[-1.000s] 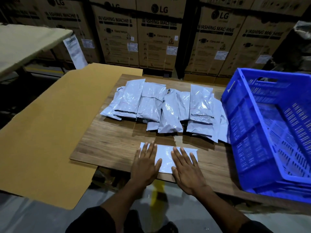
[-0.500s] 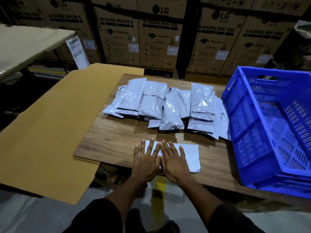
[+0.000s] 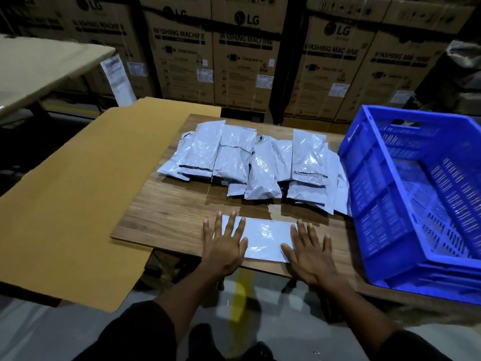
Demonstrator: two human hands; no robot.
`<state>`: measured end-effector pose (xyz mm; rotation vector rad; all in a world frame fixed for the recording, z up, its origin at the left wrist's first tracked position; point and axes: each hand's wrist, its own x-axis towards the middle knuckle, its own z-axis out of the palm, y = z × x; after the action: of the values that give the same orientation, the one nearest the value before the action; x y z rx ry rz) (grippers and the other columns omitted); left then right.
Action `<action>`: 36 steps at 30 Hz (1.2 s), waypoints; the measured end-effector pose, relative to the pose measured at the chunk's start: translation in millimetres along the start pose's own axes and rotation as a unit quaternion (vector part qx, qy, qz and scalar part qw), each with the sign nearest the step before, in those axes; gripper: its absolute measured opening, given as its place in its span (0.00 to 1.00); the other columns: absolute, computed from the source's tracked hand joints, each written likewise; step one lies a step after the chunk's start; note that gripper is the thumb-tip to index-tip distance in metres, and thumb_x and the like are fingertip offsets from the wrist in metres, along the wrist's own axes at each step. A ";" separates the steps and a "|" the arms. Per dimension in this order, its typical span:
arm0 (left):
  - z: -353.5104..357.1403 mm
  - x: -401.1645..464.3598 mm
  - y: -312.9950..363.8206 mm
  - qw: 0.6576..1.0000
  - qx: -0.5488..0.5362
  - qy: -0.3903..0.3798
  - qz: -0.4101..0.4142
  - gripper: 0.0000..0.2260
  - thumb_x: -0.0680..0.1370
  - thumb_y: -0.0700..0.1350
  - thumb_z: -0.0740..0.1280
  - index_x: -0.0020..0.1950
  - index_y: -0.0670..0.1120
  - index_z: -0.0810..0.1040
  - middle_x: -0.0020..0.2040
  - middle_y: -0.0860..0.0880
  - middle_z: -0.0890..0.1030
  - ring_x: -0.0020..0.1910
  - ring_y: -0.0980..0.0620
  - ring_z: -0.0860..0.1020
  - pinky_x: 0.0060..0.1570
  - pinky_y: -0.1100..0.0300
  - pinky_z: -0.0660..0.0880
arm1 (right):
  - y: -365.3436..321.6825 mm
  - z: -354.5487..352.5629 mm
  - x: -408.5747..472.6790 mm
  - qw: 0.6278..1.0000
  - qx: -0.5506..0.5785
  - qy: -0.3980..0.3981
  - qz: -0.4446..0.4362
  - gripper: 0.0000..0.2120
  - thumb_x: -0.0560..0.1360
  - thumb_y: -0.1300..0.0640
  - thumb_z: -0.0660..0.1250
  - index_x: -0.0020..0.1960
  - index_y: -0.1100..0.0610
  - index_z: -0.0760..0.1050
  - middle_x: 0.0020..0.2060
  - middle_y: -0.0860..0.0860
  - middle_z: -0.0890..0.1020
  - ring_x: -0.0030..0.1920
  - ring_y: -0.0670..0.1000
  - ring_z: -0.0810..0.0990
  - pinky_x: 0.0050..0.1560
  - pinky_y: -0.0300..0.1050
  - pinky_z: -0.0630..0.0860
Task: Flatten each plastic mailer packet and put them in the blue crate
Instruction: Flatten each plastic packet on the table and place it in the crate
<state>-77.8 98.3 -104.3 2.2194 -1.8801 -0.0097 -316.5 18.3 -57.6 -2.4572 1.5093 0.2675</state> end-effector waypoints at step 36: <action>-19.9 9.8 14.1 0.996 -0.082 -0.041 -0.004 0.32 0.85 0.55 0.40 0.75 0.35 0.69 0.77 0.36 0.66 0.76 0.37 0.64 0.75 0.41 0.61 | -56.1 8.7 7.9 0.992 -0.034 0.093 -0.083 0.31 0.82 0.41 0.38 0.81 0.53 0.50 0.81 0.48 0.46 0.80 0.55 0.41 0.74 0.69 0.41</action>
<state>-86.6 90.1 -81.1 2.1459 -1.8383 -0.2514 -263.1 38.6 -61.8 -2.7082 1.3724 0.0619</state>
